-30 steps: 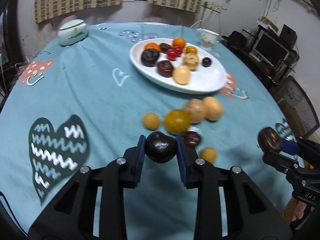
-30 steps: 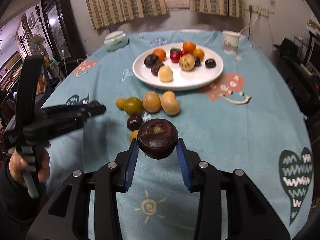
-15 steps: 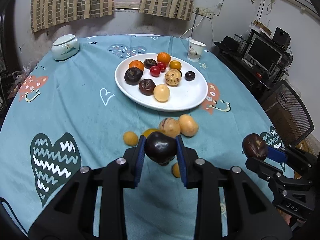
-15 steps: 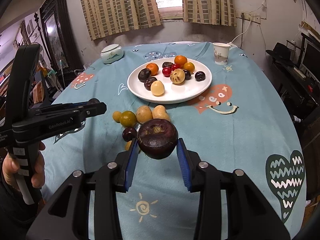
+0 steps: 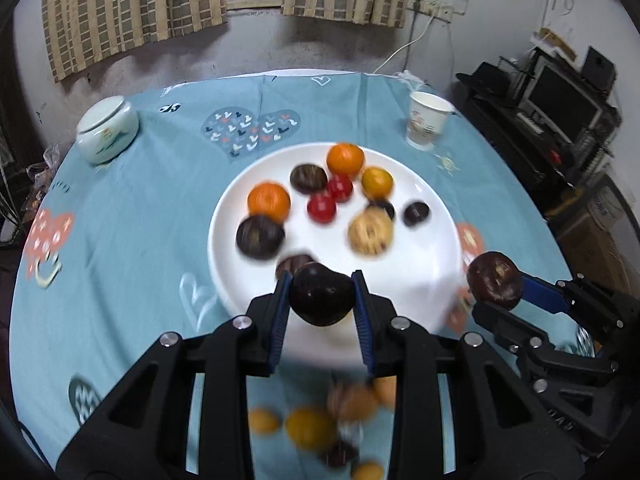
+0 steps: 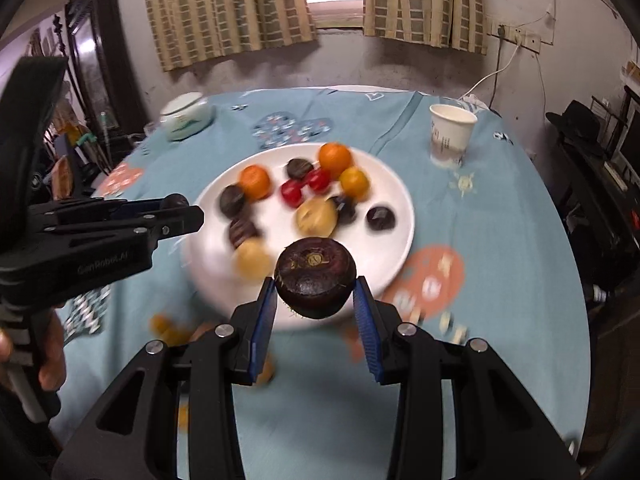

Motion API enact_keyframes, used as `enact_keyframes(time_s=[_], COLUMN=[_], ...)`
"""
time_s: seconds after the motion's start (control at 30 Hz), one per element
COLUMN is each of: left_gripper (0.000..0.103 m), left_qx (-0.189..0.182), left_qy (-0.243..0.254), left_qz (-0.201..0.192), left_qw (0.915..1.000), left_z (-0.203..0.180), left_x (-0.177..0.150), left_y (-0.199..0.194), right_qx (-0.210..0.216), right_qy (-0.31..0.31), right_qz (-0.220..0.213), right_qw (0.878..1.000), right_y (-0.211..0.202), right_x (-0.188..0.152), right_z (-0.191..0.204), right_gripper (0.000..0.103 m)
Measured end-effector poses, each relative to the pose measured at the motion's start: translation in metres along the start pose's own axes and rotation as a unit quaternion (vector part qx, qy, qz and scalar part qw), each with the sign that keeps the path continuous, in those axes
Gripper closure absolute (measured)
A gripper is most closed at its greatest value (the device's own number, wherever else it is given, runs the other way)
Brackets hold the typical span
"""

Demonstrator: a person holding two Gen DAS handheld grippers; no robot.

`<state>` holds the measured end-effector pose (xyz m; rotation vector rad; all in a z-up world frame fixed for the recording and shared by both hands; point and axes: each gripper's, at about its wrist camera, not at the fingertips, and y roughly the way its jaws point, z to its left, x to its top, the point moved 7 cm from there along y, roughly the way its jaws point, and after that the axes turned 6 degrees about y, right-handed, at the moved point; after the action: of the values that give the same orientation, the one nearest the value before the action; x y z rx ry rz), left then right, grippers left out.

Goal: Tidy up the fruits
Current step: 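Carry the mangosteen and plum onto the white plate and open both grippers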

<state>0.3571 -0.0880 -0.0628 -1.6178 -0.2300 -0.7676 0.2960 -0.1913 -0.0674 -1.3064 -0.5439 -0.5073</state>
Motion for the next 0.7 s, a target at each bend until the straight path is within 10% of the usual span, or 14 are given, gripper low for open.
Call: enact_keyframes(time_s=[0.3,0.43,0.5,0.7], left_gripper=[0.071,0.022,0.021,0.012], left_qx=[0.013,0.032,0.037,0.025], left_qy=[-0.015,-0.016,-0.017,-0.027], left_qz=[0.059,0.037,0.022,-0.004], left_qw=[0.9981,0.9987,0.9989,0.9993], left_z=[0.013,0.019,0.021,0.032], left_x=[0.028,0.036,0.042,0.027], left_y=[0.079,0.077,0.071,0.021], right_qx=[0.005,-0.003,-0.019,-0.020], right_qy=[0.004,-0.023,-0.028,-0.020], right_qz=[0.045,0.030,0.009,-0.013], right_qw=[0.999,0.999,0.999,1.000], right_y=[0.072,0.079,0.078,0.047], right_x=[0.020,0.024,0.028,0.027], right_z=[-0.028,-0.023,-0.024,-0.025], right_gripper=[0.063,0.060,0.027,0.026])
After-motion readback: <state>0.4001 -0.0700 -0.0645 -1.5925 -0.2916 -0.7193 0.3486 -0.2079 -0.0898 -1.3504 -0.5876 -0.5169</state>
